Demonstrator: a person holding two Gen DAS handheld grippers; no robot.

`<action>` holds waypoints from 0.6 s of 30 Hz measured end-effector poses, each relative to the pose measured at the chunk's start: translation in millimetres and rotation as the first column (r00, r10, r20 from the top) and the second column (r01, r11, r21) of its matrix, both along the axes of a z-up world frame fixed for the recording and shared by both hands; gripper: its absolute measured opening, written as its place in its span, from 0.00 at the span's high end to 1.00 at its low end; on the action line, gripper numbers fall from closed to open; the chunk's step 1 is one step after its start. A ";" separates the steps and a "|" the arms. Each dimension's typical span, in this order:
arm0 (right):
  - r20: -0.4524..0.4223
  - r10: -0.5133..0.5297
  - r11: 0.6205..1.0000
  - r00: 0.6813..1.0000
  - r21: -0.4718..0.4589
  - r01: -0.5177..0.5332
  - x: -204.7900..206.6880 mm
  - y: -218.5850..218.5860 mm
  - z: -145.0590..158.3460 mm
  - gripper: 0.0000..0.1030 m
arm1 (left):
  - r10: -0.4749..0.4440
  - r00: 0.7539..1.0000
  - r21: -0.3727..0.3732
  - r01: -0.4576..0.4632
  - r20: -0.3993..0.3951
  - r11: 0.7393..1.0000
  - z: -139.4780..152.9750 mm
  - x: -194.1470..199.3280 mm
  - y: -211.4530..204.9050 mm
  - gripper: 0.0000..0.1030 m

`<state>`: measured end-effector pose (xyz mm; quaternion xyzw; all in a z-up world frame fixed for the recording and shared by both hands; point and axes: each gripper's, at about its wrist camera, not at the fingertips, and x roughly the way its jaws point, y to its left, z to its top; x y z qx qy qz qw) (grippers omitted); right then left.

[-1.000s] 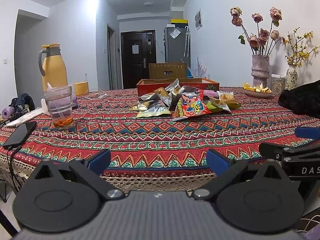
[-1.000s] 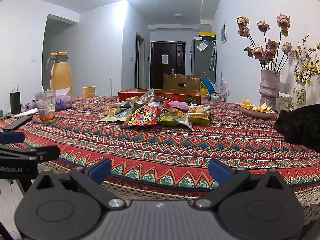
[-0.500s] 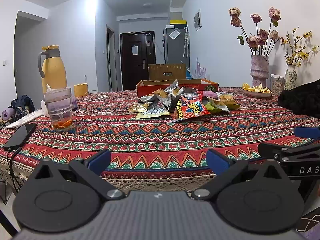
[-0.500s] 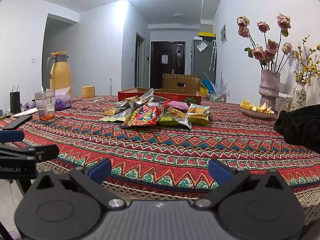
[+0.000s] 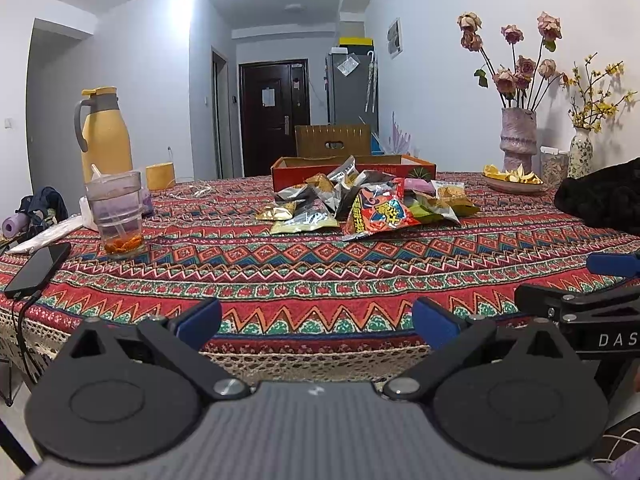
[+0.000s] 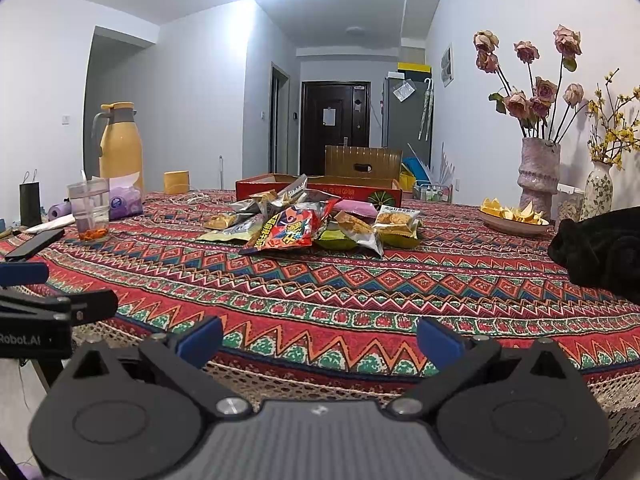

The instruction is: Organize snacks

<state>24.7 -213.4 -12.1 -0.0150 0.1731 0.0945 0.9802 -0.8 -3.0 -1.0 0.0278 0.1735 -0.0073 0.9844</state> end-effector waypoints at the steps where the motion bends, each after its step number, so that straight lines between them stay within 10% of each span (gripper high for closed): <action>1: -0.002 0.000 1.000 1.000 0.001 0.000 0.3 -0.2 -0.4 0.00 | 0.000 1.000 0.000 0.000 -0.001 1.000 -0.3 -0.1 -0.1 0.00; 18: -0.025 0.001 1.000 1.000 0.006 -0.001 3.3 1.0 -5.0 0.00 | -0.006 1.000 -0.007 0.006 -0.018 1.000 -3.3 1.5 1.0 0.00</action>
